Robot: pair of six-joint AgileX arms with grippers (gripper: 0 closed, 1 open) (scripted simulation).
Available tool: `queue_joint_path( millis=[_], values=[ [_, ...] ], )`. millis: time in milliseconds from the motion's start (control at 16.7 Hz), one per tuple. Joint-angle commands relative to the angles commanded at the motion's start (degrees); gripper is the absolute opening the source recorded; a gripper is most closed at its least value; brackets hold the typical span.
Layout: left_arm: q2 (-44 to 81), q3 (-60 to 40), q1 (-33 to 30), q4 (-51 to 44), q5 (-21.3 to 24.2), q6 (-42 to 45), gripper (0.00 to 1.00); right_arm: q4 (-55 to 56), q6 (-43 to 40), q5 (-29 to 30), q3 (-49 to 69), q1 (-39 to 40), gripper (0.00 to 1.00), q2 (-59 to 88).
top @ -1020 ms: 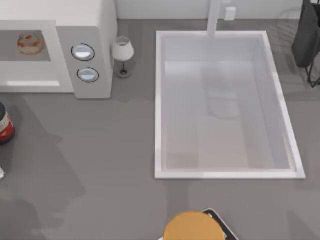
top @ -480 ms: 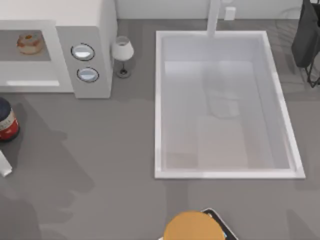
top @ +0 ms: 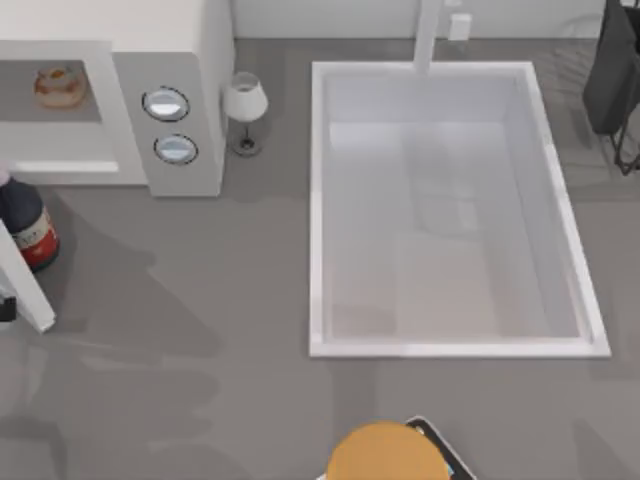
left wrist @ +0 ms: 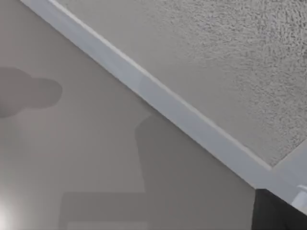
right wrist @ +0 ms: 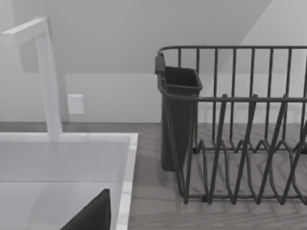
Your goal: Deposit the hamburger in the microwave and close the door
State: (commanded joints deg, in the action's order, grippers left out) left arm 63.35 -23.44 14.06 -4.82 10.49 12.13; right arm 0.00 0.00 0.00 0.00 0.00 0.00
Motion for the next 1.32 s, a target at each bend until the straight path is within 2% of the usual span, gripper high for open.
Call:
queue_joint_path(
  millis=[240,420,840,1320],
  values=[
    [-1.86,1.79,-10.02,-0.35,-6.31,-6.49,0.0,0.0,0.0,0.0,0.0,0.0,1.0,0.0],
    [-4.37,2.71,-14.5,0.04,-10.15,-10.25,0.0,0.0,0.0,0.0,0.0,0.0,1.0,0.0],
    [-2.13,0.95,-14.67,1.42,-10.15,-10.49,0.0,0.0,0.0,0.0,0.0,0.0,1.0,0.0],
    [21.41,-11.61,-14.84,10.53,-10.42,-10.51,0.0,0.0,0.0,0.0,0.0,0.0,1.0,0.0]
  ],
)
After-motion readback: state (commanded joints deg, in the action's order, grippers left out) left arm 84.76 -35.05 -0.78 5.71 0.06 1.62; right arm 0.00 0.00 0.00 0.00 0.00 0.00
